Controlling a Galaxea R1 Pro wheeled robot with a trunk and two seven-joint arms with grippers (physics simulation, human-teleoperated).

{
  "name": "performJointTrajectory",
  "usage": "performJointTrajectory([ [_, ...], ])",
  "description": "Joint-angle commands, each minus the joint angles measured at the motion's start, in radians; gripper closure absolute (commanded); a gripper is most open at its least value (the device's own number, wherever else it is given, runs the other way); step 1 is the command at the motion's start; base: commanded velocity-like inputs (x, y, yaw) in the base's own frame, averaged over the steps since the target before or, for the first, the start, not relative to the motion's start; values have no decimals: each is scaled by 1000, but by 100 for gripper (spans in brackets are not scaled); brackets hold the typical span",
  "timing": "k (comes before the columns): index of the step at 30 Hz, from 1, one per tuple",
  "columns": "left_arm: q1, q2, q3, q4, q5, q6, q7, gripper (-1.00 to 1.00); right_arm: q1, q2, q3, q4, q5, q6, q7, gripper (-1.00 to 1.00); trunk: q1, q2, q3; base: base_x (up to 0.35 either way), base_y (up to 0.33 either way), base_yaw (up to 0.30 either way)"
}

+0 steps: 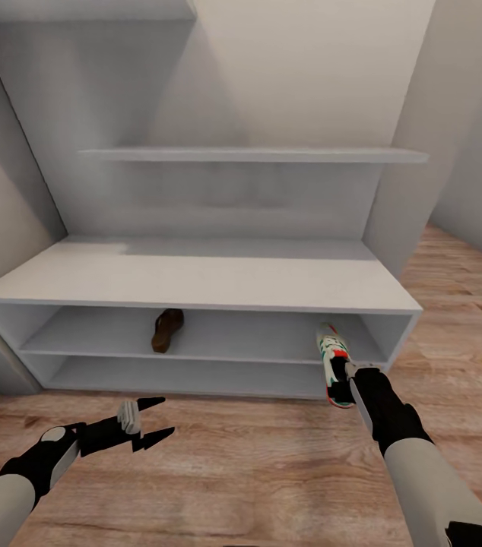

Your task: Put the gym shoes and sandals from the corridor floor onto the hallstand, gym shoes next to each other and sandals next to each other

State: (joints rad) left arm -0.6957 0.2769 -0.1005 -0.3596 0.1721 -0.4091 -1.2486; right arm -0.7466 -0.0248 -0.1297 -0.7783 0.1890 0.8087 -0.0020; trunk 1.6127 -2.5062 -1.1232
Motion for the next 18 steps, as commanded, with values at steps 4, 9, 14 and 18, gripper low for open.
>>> performJointTrajectory([
  [4,-1,1,-8,1,9,-5,0,-100,0,0,-1,-1,3,4,0,100,0,0,-1,52,4,0],
  [9,-1,1,-8,1,9,-5,0,-100,0,0,-1,-1,3,4,0,100,0,0,-1,204,109,0],
  [14,-1,0,-14,1,8,-5,0,-100,0,0,-1,-1,3,4,0,100,0,0,-1,227,84,0],
  [18,-1,-1,-57,1,8,-5,0,-100,0,0,-1,-1,3,4,0,100,0,0,-1,76,7,0],
])
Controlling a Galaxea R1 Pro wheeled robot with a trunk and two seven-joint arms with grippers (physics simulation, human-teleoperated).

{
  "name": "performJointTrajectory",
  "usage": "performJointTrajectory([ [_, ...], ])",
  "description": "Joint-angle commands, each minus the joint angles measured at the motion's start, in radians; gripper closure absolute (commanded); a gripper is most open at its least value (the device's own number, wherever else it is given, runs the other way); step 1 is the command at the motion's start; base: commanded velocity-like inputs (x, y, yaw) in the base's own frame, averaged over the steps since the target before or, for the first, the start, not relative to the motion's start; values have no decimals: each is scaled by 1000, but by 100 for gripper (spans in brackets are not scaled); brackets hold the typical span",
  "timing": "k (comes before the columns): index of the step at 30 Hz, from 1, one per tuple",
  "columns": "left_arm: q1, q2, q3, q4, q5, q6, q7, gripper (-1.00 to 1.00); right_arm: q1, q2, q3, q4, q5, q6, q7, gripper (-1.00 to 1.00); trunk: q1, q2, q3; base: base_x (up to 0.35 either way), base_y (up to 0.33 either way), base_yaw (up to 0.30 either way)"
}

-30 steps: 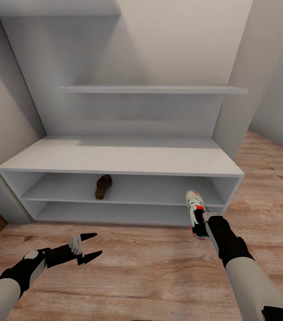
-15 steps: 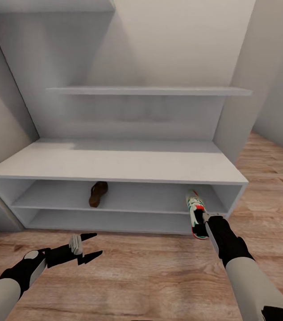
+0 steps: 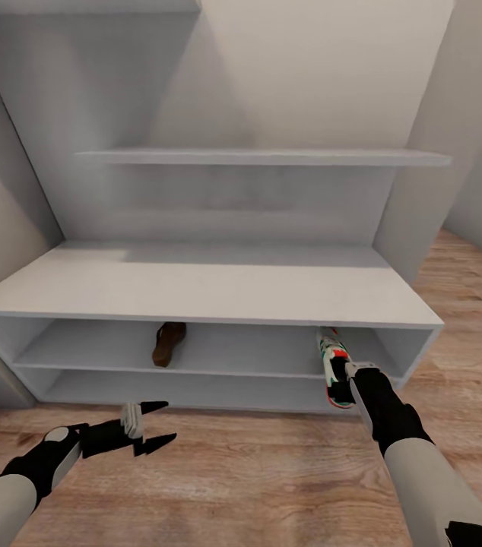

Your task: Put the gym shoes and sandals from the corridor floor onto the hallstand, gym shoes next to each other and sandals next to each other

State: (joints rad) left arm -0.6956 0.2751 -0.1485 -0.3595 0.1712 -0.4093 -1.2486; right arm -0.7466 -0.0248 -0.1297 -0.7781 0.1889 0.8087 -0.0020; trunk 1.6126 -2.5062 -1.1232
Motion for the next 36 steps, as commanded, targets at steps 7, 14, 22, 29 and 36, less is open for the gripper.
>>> performJointTrajectory([
  [7,-1,1,-106,1,10,-5,1,-100,0,0,-1,-1,3,4,0,100,0,0,-1,260,-61,0],
  [14,-1,1,-116,1,11,-5,1,-100,0,0,-1,0,3,4,0,100,0,0,-1,89,-14,0],
  [22,-1,1,-117,1,10,-5,1,-100,0,0,-1,0,3,4,0,100,0,0,-1,157,0,0],
  [29,-1,1,-117,1,11,-3,0,-100,0,0,-1,0,3,4,0,100,0,0,-1,15,0,0],
  [36,-1,1,-117,1,11,-2,0,-100,0,0,-1,0,3,4,0,100,2,-1,-16,0,0,0],
])
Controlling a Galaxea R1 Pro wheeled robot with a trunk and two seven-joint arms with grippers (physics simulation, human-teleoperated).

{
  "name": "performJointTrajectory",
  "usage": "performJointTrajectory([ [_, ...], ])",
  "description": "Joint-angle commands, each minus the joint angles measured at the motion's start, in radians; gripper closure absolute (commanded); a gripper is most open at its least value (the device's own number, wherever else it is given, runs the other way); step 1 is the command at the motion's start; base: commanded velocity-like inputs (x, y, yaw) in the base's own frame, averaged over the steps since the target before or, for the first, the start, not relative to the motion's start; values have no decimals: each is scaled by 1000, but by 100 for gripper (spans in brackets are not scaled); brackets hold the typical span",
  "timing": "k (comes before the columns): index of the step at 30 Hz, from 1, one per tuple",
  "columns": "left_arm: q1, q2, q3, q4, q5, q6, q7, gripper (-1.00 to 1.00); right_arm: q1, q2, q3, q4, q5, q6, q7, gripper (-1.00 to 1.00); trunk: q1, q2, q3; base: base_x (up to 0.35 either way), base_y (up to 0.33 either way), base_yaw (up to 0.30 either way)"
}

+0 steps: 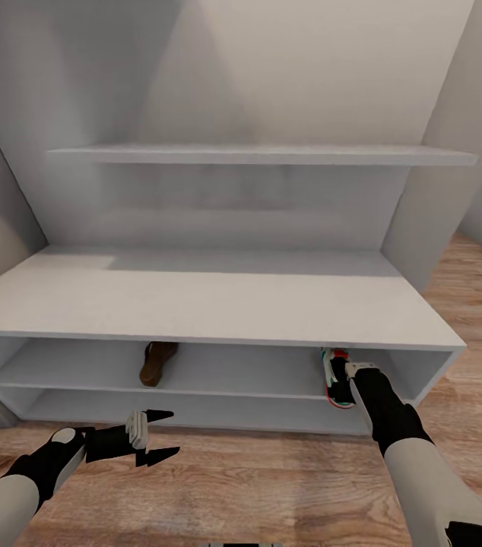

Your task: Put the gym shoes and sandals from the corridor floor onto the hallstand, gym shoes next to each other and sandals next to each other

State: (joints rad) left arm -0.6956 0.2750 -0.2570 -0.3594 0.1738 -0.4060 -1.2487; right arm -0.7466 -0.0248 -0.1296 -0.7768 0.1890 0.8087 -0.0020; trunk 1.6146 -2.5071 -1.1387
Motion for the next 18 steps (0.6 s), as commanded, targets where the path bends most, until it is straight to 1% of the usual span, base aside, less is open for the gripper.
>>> performJointTrajectory([
  [1,-1,1,-8,0,9,-5,0,-100,0,0,-1,-1,3,4,0,100,0,0,-1,0,0,0],
  [16,-1,1,-8,0,9,-5,1,-100,0,0,-1,-1,3,4,0,100,0,0,-1,0,0,0],
  [18,-1,1,-8,0,9,-5,2,-100,0,0,-1,-1,2,4,0,100,0,0,-1,119,0,0],
])
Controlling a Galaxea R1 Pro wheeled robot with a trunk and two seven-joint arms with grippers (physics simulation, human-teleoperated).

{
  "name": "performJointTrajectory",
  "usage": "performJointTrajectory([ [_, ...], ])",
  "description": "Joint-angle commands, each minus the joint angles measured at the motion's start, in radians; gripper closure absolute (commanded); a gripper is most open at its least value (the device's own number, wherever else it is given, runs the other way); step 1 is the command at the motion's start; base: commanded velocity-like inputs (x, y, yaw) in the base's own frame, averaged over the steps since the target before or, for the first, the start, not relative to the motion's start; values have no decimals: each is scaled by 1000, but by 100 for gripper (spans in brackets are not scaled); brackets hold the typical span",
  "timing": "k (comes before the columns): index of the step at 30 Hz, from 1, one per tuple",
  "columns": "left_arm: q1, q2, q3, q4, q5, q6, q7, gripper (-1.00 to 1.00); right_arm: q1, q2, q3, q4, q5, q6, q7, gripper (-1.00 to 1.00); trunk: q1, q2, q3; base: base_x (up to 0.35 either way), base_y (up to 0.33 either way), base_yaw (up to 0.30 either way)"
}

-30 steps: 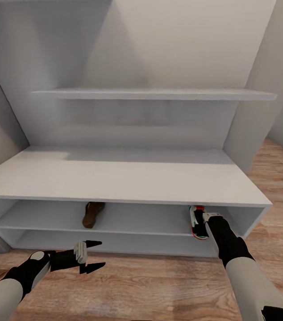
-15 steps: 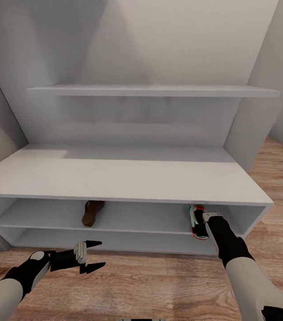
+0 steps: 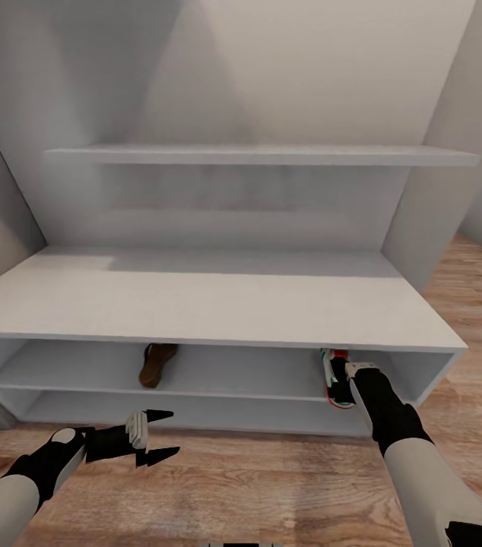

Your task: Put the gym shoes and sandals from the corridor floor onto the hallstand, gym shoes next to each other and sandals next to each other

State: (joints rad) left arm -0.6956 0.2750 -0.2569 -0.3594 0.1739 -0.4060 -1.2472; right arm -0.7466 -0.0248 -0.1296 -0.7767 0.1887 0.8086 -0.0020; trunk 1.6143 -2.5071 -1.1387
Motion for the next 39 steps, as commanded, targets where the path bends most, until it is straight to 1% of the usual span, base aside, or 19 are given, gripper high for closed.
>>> performJointTrajectory([
  [1,-1,1,-8,0,9,-5,0,-100,0,0,-1,-1,3,4,0,100,0,0,-1,228,0,0],
  [6,-1,1,-8,0,9,-5,1,-100,0,0,-1,0,2,4,0,100,0,0,-1,154,0,0],
  [24,-1,2,-7,0,9,-4,0,-100,0,0,-1,-1,3,4,0,100,0,0,-1,6,0,0],
  [30,-1,1,-7,0,9,-5,0,-100,0,0,-1,-1,3,4,0,100,0,0,-1,146,36,0],
  [39,-1,1,-7,0,9,-5,0,-100,0,0,-1,-1,3,4,0,100,0,0,-1,23,5,0],
])
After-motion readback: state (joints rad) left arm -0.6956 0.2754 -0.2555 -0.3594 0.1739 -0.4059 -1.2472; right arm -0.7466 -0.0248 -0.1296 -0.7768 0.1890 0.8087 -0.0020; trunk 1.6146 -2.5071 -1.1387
